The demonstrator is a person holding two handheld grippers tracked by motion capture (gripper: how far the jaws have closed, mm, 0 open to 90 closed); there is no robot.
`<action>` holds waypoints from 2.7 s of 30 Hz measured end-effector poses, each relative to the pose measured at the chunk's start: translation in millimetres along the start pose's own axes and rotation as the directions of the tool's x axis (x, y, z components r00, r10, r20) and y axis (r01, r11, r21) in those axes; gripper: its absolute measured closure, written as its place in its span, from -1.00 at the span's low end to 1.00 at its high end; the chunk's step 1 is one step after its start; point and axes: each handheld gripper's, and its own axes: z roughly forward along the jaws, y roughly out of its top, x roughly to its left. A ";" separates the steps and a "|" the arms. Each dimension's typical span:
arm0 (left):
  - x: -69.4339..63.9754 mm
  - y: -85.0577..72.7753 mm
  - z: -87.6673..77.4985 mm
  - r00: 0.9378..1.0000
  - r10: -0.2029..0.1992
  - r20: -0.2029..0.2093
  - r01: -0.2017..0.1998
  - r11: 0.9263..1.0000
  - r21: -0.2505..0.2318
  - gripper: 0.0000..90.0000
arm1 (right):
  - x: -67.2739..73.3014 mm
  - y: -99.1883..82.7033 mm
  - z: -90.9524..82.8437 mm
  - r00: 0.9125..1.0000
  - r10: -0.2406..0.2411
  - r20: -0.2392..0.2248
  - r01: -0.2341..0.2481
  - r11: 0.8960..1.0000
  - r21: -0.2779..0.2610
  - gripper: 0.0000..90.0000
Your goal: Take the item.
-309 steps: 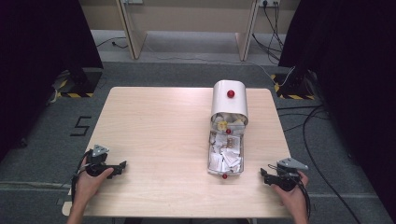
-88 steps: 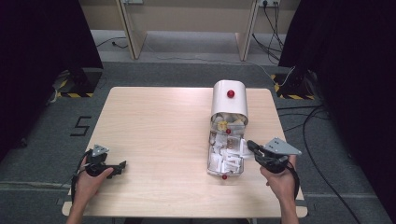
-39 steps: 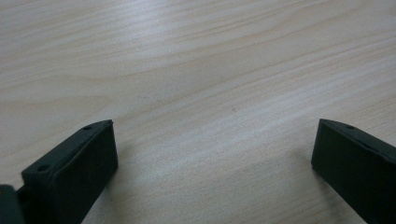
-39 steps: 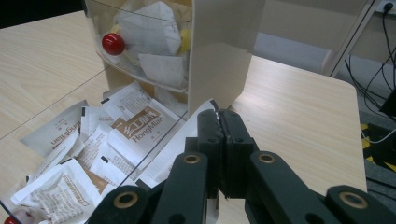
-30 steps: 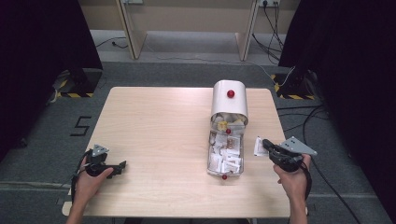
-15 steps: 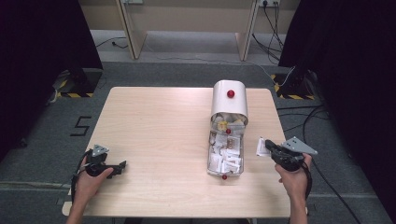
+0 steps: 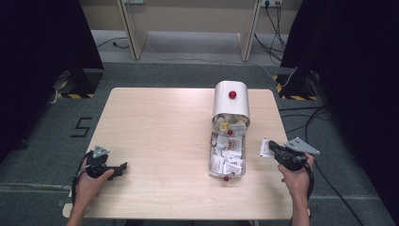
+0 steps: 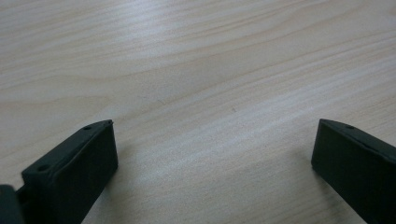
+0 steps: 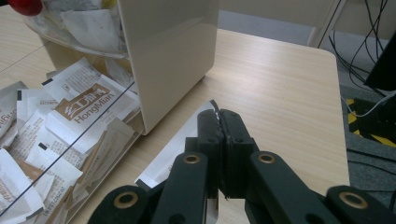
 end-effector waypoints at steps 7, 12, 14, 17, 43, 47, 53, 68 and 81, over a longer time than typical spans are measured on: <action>0.0 0.0 0.0 1.000 0.000 0.000 0.000 1.000 0.000 -1.00 | -1.3 -1.1 7.6 1.000 0.005 -0.004 -0.005 1.000 0.017 0.96; 0.0 0.0 0.0 1.000 0.000 0.000 0.000 1.000 0.000 -1.00 | -2.5 -3.7 14.2 1.000 0.002 -0.005 -0.002 1.000 0.031 0.96; 0.0 0.0 0.0 1.000 0.000 0.000 0.000 1.000 0.000 -1.00 | -3.6 -5.0 16.4 1.000 0.003 -0.005 -0.003 0.999 0.036 0.96; 0.0 0.0 0.0 1.000 0.000 0.000 0.000 1.000 0.000 -1.00 | -5.5 -7.3 18.9 1.000 0.014 -0.002 -0.014 0.999 0.040 0.97; 0.0 0.0 0.0 1.000 0.000 0.000 0.000 1.000 0.000 -1.00 | -13.4 -20.4 29.0 0.999 0.031 0.020 -0.032 0.995 0.089 0.96; 0.0 0.0 0.0 1.000 0.000 0.000 0.000 1.000 0.000 -1.00 | -13.6 -22.2 30.6 0.999 0.031 0.029 -0.034 0.994 0.102 0.96; 0.0 0.0 0.0 1.000 0.000 0.000 0.000 1.000 0.000 -1.00 | -15.9 -26.7 33.8 0.999 0.034 0.040 -0.038 0.992 0.121 0.96; 0.0 0.0 0.0 1.000 0.000 0.000 0.000 1.000 0.000 -1.00 | -18.0 -31.5 37.1 0.998 0.040 0.050 -0.047 0.990 0.135 0.93; 0.0 0.0 0.0 1.000 0.000 0.000 0.000 1.000 0.000 -1.00 | -15.0 -29.5 36.6 0.998 0.043 0.042 -0.048 0.990 0.131 0.72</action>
